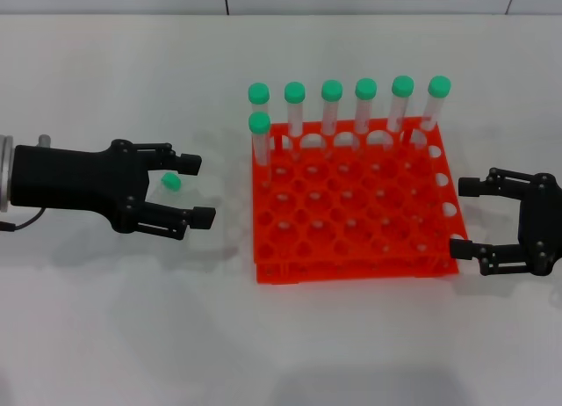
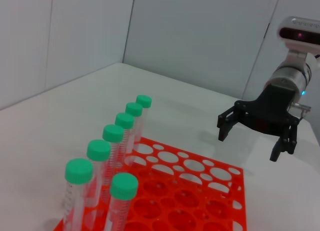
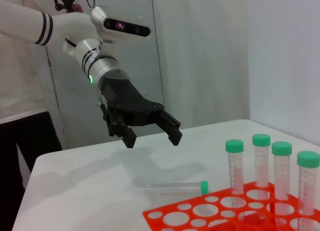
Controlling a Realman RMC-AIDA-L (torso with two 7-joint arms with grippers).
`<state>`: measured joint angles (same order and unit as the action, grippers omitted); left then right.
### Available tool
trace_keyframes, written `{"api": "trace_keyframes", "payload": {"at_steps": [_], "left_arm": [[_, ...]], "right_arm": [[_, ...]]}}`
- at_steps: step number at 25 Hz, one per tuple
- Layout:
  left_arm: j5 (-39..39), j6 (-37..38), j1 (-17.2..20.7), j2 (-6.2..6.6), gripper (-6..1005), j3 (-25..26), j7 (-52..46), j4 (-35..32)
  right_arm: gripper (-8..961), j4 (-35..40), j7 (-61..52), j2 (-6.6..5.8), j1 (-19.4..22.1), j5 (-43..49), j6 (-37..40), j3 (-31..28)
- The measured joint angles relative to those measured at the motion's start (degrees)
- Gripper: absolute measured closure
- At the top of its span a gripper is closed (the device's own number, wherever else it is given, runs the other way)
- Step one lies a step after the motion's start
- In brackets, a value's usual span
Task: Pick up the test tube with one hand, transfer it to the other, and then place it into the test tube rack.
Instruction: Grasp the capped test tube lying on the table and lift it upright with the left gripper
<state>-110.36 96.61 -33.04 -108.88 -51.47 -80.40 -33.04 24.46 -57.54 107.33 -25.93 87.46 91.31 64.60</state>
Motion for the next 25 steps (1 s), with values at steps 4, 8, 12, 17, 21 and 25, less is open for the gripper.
{"api": "trace_keyframes", "payload": {"at_steps": [4, 8, 12, 17, 21, 25], "left_arm": [[0.0, 0.2, 0.0, -0.05, 111, 0.0, 0.0, 0.0], [0.0, 0.3, 0.1, -0.05, 112, -0.1, 0.0, 0.0], [0.0, 0.1, 0.1, -0.08, 112, -0.1, 0.1, 0.0], [0.0, -0.3, 0.1, -0.32, 112, 0.2, -2.4, -0.7], [-0.9, -0.2, 0.7, -1.31, 112, -0.1, -10.4, -5.5], [-4.1, 0.1, 1.7, -2.22, 113, 0.0, -19.9, -10.8]], "right_arm": [[97, 0.0, 0.0, 0.07, -0.1, 0.0, 0.0, 0.0], [98, 0.1, 0.0, 0.07, -0.1, 0.0, -0.1, 0.0], [98, 0.1, 0.1, 0.07, -0.1, 0.0, -0.2, 0.0], [99, 0.1, 0.1, 0.09, 0.2, 0.0, -0.2, -0.4], [99, 0.1, 0.1, 0.14, 0.5, 0.0, -0.2, -0.5], [100, 0.1, 0.8, 0.24, 0.8, -0.2, -0.3, -0.6]]}}
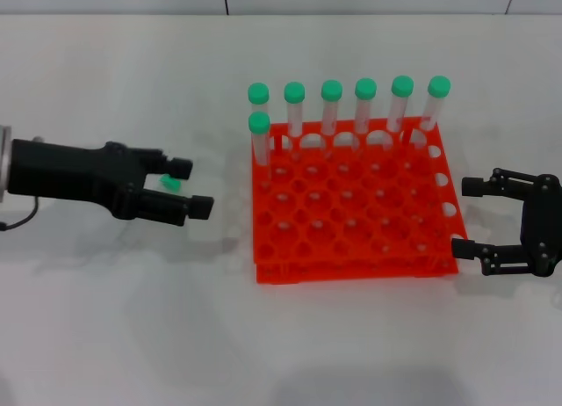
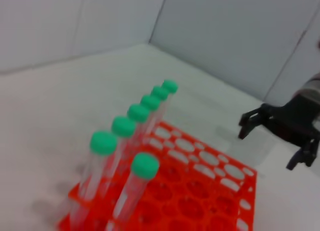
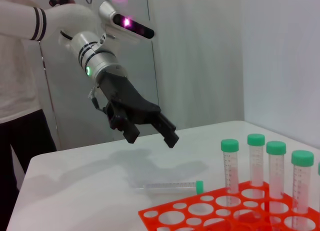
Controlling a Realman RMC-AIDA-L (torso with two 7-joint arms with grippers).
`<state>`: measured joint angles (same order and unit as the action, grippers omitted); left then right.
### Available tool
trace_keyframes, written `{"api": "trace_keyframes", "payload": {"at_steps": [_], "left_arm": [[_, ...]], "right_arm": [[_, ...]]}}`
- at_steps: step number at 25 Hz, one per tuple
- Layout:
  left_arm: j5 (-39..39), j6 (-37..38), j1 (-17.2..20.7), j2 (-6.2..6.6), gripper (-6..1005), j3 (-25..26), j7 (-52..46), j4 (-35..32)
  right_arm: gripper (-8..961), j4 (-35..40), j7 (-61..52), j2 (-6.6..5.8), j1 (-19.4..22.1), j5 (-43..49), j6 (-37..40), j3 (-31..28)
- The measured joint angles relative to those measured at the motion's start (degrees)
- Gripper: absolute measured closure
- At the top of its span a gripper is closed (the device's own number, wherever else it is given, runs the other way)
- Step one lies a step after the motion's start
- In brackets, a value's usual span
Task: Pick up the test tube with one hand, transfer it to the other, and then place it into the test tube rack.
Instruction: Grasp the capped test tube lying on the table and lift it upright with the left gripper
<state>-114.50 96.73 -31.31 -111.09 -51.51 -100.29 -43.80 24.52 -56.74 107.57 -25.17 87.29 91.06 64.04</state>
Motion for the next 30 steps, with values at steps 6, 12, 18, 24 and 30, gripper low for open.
{"api": "trace_keyframes", "payload": {"at_steps": [6, 12, 18, 24, 30], "left_arm": [[-6.9, 0.1, 0.2, 1.08, 113, 0.3, -18.3, -6.4], [-18.4, 0.1, -0.9, 1.4, 113, 0.2, -33.4, -14.3], [-29.0, -0.4, -4.1, 0.57, 114, 0.1, -40.7, -15.5], [-36.8, -2.2, -6.9, -1.56, 114, -0.3, -42.2, -13.4], [-41.5, -4.2, -9.9, -3.58, 114, -1.1, -42.3, -10.0]], "right_arm": [[100, 0.0, 0.8, 0.12, 0.5, -0.3, -0.1, -1.5], [101, 0.0, 2.7, 0.69, 1.4, -0.3, -0.5, -2.9], [101, 0.0, 3.6, 1.2, 1.6, -0.5, -0.7, -3.1], [102, 0.0, 3.7, 1.55, 1.3, -0.5, -1.3, -3.1], [103, 0.0, 3.7, 1.92, 1.3, -0.2, -1.9, -3.1]]}}
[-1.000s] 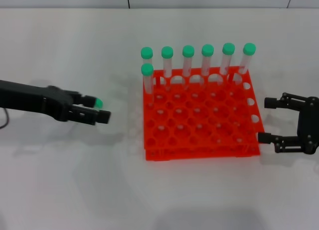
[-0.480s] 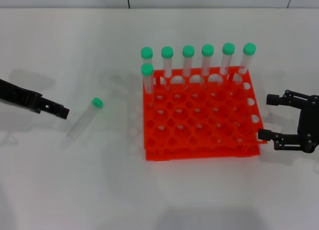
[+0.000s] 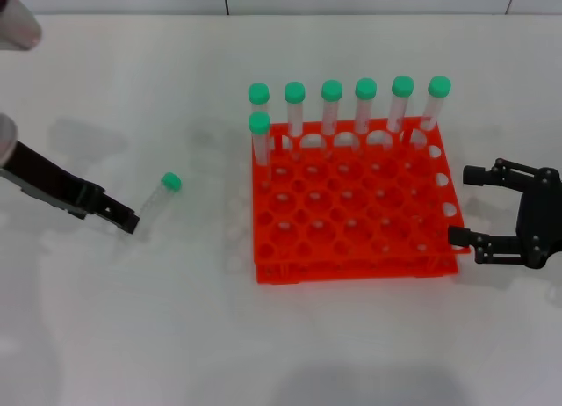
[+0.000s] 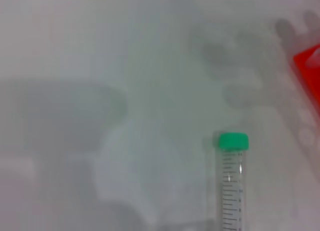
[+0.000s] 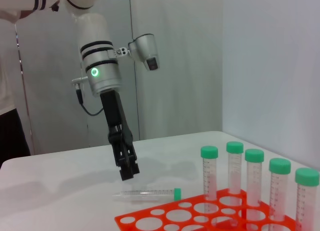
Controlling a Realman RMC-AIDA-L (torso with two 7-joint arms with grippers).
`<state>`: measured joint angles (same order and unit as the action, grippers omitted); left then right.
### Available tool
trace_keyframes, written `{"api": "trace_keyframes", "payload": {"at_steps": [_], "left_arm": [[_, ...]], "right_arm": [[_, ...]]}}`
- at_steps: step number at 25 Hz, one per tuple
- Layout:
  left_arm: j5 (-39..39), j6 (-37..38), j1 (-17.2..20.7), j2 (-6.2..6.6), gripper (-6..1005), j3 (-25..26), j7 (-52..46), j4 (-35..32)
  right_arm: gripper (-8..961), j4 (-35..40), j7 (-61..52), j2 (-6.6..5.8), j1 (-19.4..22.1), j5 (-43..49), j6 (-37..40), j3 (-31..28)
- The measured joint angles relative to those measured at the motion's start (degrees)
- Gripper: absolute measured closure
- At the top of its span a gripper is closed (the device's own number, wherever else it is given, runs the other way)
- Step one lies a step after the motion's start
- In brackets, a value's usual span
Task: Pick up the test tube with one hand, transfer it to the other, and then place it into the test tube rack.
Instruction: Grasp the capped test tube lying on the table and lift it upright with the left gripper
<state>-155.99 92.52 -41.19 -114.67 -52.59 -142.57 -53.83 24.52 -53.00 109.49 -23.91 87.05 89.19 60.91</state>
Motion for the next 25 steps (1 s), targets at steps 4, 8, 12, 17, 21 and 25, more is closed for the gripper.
{"api": "trace_keyframes", "payload": {"at_steps": [4, 8, 12, 17, 21, 25], "left_arm": [[-0.4, -0.9, -0.9, -0.41, 115, -2.2, -1.2, 1.5], [-1.0, -1.8, -1.7, -0.48, 115, -5.0, -4.0, 2.9], [-3.4, -1.9, -2.7, -1.05, 154, -6.5, -5.5, 4.3], [-4.8, -2.0, -3.8, -1.99, 203, -7.0, -6.4, 4.4], [-4.9, -2.0, -4.1, -1.96, 300, -7.8, -7.5, 4.3], [-5.0, -1.8, -4.4, -1.95, 453, -8.2, -7.8, 4.3]], "right_arm": [[103, 0.0, 0.0, 0.23, 0.1, 0.1, -0.3, 0.0], [103, 0.0, 0.0, 0.47, 0.4, 0.2, -0.8, 0.0], [104, 0.0, 0.0, 0.51, 0.4, 0.2, -0.9, 0.0], [104, 0.0, 0.0, 0.54, 0.5, 0.2, -1.0, 0.0], [105, 0.0, 0.0, 0.55, 0.7, 0.2, -1.0, 0.0], [105, 0.0, 0.0, 0.55, 0.7, 0.2, -1.0, 0.0]]}}
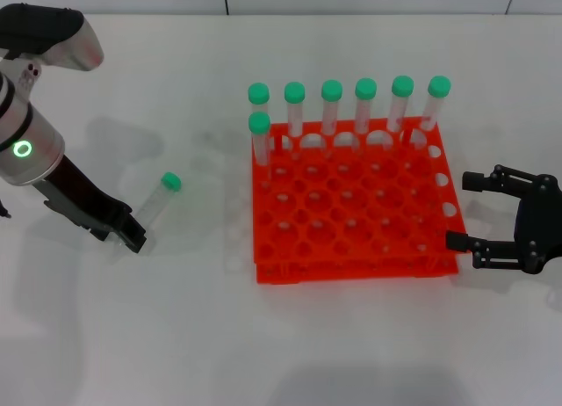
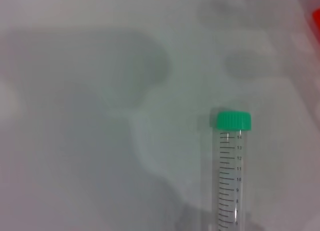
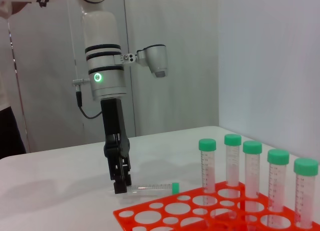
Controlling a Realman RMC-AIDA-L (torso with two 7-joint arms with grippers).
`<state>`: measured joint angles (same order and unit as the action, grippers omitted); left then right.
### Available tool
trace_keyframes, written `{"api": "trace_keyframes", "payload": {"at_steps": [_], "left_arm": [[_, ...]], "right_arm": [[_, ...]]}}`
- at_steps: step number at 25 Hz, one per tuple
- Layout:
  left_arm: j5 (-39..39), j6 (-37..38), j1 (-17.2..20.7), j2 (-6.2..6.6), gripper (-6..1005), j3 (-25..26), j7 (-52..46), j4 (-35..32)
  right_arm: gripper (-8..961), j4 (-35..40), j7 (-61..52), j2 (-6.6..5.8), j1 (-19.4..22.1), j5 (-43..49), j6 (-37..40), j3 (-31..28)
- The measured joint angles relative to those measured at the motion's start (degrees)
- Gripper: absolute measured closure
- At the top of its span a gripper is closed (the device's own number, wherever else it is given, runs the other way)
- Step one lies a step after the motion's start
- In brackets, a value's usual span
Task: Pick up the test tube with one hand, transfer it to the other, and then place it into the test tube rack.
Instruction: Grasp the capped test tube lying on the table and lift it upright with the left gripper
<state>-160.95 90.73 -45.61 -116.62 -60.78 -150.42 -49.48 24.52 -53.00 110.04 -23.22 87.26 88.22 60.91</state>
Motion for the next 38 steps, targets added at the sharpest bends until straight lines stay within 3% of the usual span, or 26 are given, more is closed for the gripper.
{"api": "trace_keyframes", "payload": {"at_steps": [10, 13, 17, 38], "left_arm": [[-0.2, 0.9, -0.8, -0.09, 448, -1.3, -0.9, 0.0], [-1.1, 0.9, -0.9, -0.1, 535, -3.3, -2.2, 0.0], [-1.4, 0.5, -1.0, -0.12, 551, -6.1, -3.3, 0.0], [-1.4, -2.9, -1.7, -0.6, 723, -7.2, -3.6, 1.7]], "right_arm": [[106, 0.0, 0.0, 0.16, 0.0, -0.1, 0.3, 0.0], [106, 0.0, 0.0, 0.28, 0.0, -0.2, 0.6, 0.0], [107, 0.0, 0.0, 0.46, 0.0, -0.2, 0.9, 0.0], [109, 0.0, 0.0, 1.03, -0.4, 0.0, 1.6, 0.0]]}}
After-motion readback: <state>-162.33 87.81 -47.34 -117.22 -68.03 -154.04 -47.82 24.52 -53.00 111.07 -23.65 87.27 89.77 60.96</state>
